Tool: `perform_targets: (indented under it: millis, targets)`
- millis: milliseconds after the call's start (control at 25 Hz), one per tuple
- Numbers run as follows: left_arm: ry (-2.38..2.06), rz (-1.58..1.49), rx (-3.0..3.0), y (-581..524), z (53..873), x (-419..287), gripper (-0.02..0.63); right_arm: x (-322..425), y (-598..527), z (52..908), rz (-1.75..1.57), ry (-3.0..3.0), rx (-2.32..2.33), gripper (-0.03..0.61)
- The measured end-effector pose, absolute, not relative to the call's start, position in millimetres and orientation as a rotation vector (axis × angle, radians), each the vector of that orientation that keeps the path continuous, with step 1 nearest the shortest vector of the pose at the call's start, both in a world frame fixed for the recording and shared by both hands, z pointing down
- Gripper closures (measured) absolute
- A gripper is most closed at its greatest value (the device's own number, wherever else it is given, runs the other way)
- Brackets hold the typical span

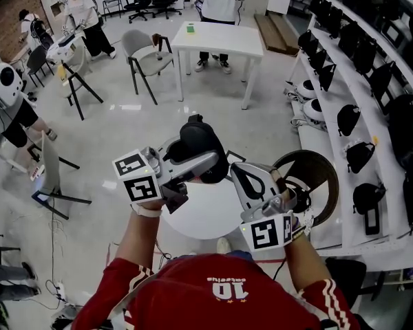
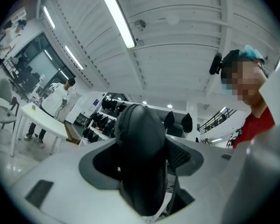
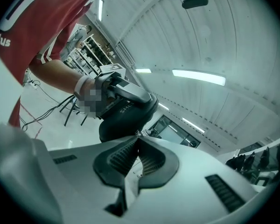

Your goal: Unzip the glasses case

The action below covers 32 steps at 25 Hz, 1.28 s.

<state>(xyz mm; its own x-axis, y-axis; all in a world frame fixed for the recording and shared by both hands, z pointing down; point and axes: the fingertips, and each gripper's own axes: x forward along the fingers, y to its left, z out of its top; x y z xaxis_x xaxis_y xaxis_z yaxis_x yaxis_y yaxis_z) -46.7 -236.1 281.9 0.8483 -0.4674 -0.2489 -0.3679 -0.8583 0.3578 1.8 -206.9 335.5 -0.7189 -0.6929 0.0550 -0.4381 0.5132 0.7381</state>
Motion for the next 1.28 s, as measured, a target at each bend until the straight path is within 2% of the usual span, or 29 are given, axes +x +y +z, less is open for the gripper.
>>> perform_targets:
  millis: [800, 1280]
  targets:
    - [-0.598, -0.124, 2.757, -237, 346, -21, 0.311, -2, -227, 338, -0.994, -2.432, 0.882, 0.563]
    - [-0.751, 0.327, 2.866, -232, 375, -20, 0.31, -12, -232, 338, -1.036, -2.422, 0.785, 0.563]
